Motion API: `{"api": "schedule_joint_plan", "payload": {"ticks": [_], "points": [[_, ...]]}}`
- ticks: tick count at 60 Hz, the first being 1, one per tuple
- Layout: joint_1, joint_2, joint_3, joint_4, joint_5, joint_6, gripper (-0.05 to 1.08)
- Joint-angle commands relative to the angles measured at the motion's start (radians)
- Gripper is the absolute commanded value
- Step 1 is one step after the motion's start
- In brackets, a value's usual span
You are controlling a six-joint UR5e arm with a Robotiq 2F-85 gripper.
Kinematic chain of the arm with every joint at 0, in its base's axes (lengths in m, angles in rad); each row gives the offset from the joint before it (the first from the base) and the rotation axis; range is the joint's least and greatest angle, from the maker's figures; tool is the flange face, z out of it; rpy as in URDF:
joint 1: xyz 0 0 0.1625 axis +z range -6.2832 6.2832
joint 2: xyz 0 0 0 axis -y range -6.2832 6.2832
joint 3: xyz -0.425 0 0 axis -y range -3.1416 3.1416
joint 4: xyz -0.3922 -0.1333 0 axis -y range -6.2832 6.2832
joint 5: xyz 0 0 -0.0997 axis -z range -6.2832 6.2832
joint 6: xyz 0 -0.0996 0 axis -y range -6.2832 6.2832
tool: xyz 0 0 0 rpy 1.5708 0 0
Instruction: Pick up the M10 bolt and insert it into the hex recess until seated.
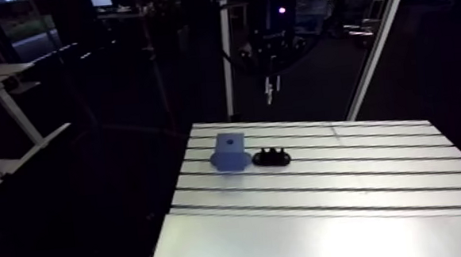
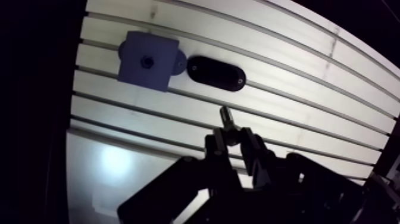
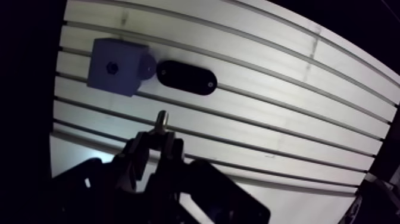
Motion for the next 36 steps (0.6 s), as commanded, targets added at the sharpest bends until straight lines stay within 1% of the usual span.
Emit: {"api": "schedule_joint_plan", "payload": {"ticks": [1, 5, 8, 13, 16, 20, 22, 26, 36], "points": [[0.028, 0.058, -0.089, 0.108, 0.005, -0.109, 0.97], [0.034, 0.075, -0.102, 0.108, 0.006, -0.110, 0.97], [0.051, 0.094, -0.113, 0.106, 0.006, -0.110, 0.97], [0.070, 0.125, -0.127, 0.105, 0.003, -0.110, 0.97], [0.072, 0.133, -0.133, 0.105, 0.003, -0.111, 0.97], [0.078, 0.147, -0.151, 0.109, 0.003, -0.113, 0.97], [0.089, 0.161, -0.162, 0.110, 0.000, -0.113, 0.98], [0.097, 0.171, -0.167, 0.109, -0.003, -0.115, 0.98], [0.100, 0.189, -0.177, 0.107, -0.003, -0.115, 0.99]]}}
